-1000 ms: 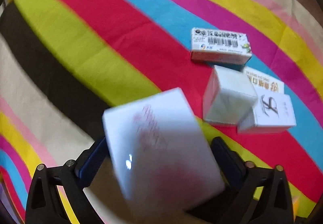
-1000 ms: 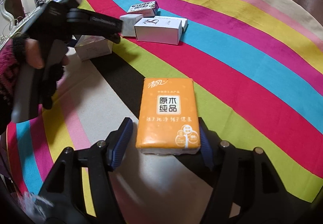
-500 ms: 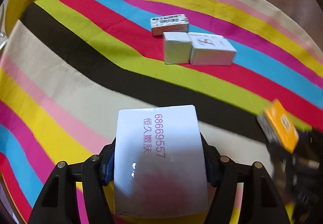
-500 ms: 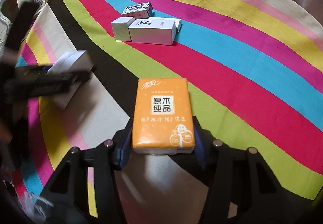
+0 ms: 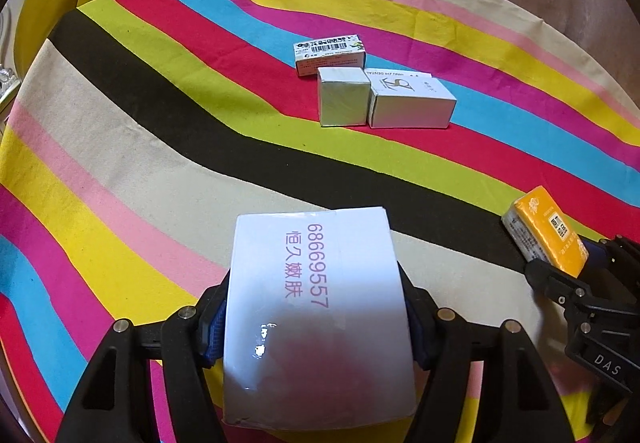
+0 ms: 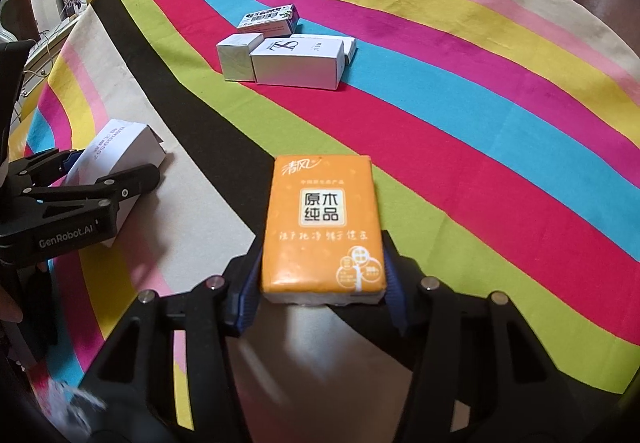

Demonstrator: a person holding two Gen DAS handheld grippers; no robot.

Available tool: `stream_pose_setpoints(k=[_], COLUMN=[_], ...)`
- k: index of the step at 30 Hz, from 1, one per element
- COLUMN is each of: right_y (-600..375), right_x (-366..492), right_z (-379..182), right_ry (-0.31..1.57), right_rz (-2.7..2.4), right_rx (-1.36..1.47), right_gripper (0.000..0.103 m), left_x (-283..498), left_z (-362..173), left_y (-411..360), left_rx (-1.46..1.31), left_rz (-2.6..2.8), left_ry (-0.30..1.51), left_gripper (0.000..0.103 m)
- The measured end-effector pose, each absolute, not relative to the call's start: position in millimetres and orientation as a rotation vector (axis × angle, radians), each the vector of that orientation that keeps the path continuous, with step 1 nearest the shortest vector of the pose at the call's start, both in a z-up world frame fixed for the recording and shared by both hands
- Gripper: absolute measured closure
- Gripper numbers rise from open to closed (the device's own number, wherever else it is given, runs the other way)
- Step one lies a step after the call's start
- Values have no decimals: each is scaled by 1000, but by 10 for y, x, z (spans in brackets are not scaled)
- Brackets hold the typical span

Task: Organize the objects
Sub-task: 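Carry the pink-printed white box and orange tissue pack over the storage box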

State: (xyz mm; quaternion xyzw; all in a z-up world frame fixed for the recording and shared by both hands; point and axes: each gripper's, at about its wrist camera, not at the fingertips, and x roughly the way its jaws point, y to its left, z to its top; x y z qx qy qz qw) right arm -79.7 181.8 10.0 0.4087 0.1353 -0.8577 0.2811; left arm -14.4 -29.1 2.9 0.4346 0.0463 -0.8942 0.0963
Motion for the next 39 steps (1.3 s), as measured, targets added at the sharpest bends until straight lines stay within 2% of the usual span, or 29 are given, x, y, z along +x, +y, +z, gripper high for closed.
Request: stream_pose_setpoints(k=[8, 18, 39], right_y=[1832, 2021, 1851], right_x=[-732, 7, 971], right_z=[104, 186, 602], right_ry=[380, 255, 314], right_rz=[-2341, -2384, -2334], right_rx=[1118, 1138, 1007], right_gripper=[47, 47, 47], left_x=[137, 849, 1743], left_z=[100, 190, 418], left_y=[-261, -237, -349], left_rx=[1356, 1315, 1244], left_rz=[-2627, -2669, -2707], left_ry=[153, 113, 113], left_gripper=[35, 35, 35])
